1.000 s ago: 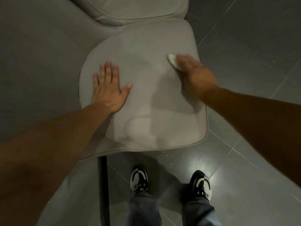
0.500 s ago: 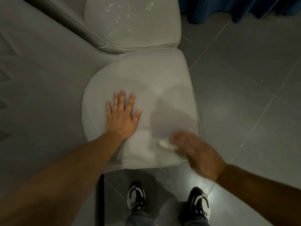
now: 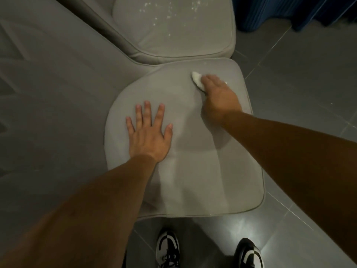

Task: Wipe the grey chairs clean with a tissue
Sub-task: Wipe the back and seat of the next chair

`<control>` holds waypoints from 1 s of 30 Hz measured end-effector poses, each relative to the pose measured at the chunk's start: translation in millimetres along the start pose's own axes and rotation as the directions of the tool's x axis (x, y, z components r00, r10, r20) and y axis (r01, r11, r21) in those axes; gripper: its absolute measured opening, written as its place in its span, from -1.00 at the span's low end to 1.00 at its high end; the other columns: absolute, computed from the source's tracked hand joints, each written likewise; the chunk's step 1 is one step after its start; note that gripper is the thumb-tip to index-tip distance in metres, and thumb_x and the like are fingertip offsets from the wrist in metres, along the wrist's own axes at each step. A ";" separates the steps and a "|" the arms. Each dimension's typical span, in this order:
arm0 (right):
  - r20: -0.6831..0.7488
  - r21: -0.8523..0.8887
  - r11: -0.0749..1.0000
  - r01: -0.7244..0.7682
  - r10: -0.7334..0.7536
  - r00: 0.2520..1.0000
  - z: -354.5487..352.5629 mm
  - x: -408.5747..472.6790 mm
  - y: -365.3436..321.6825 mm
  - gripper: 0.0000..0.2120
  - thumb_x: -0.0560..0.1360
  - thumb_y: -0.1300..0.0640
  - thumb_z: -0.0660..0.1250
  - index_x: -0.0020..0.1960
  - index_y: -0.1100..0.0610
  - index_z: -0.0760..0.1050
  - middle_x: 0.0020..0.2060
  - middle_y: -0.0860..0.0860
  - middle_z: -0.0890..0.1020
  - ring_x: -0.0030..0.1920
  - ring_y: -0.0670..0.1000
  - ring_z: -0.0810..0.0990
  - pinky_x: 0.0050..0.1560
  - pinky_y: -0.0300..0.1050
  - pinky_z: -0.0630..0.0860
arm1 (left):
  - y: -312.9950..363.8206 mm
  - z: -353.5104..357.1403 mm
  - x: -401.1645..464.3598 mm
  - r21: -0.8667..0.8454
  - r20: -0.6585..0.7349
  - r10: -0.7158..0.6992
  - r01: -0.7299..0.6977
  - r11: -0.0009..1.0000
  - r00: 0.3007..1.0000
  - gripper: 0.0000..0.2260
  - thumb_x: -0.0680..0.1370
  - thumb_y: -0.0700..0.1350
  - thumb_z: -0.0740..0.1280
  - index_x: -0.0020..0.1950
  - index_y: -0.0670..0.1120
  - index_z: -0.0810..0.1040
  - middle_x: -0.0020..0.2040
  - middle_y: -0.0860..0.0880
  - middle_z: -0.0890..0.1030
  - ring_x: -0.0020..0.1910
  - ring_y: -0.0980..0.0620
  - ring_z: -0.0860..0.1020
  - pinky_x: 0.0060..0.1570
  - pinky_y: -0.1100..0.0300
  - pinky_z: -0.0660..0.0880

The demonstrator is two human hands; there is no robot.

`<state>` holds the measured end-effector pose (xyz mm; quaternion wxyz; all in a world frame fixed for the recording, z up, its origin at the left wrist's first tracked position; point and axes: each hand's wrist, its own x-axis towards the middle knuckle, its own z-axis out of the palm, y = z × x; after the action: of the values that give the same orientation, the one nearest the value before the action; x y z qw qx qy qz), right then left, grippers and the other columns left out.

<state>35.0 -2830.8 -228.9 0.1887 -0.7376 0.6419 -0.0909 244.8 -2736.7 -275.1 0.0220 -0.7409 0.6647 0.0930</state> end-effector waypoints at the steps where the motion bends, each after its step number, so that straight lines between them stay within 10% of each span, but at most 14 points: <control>1: -0.003 -0.014 0.999 0.031 -0.031 1.000 7.7 -5.5 -2.5 -0.31 0.49 0.23 0.31 0.56 0.08 0.15 0.55 0.05 0.18 0.53 0.07 0.14 0.53 -0.11 -0.01 | -0.4 2.5 0.0 0.000 -0.024 0.001 -0.001 1.000 1.000 -0.39 0.60 0.30 -0.18 0.64 0.21 -0.14 0.67 -0.02 -0.14 0.63 -0.09 -0.21 0.55 -0.21 -0.24; 9: 0.208 -0.109 0.805 0.583 -0.555 0.805 18.8 -12.7 10.5 -0.44 0.55 0.13 0.30 0.52 0.01 0.27 0.50 0.07 0.31 0.52 0.11 0.22 0.53 0.00 0.04 | -0.7 9.4 -3.2 -0.014 -0.086 -0.025 0.024 1.000 0.996 -0.37 0.60 0.22 -0.10 0.66 0.06 -0.03 0.68 -0.03 -0.03 0.64 -0.04 -0.13 0.56 -0.15 -0.21; 17: -0.051 -0.029 0.999 -0.023 0.022 0.998 -16.5 86.8 34.1 -0.42 0.54 0.17 0.29 0.53 0.00 0.24 0.51 0.08 0.26 0.50 0.13 0.21 0.52 -0.05 0.04 | 0.6 13.8 -2.3 -0.031 -0.168 0.000 -0.006 0.999 0.986 -0.36 0.56 0.14 0.04 0.64 -0.04 0.18 0.64 -0.11 0.16 0.63 -0.12 0.08 0.56 -0.22 -0.03; 23: 0.138 0.011 0.823 0.567 -0.563 0.815 18.1 57.7 -40.4 -0.48 0.59 0.13 0.24 0.53 0.01 0.23 0.52 0.08 0.27 0.53 0.09 0.16 0.54 -0.10 -0.05 | -1.6 16.8 -1.0 -0.025 -0.213 0.019 -0.024 0.999 0.977 -0.34 0.54 0.13 0.10 0.62 -0.06 0.22 0.63 -0.13 0.19 0.62 -0.13 0.12 0.54 -0.25 0.00; 30: 0.200 -0.207 0.717 0.666 -0.635 0.746 37.9 74.0 -49.8 -0.49 0.58 0.08 0.15 0.53 -0.05 0.22 0.52 0.00 0.27 0.53 0.04 0.18 0.52 -0.01 -0.03 | -5.7 19.3 1.8 -0.021 -0.205 0.034 -0.039 0.999 0.978 -0.33 0.54 0.14 0.09 0.63 -0.06 0.18 0.64 -0.13 0.17 0.62 -0.14 0.10 0.54 -0.25 -0.01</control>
<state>106.5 -2892.1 -251.8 0.0805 -0.9384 0.3354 -0.0223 248.5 -2734.8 -294.9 -0.0573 -0.7345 0.6757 0.0251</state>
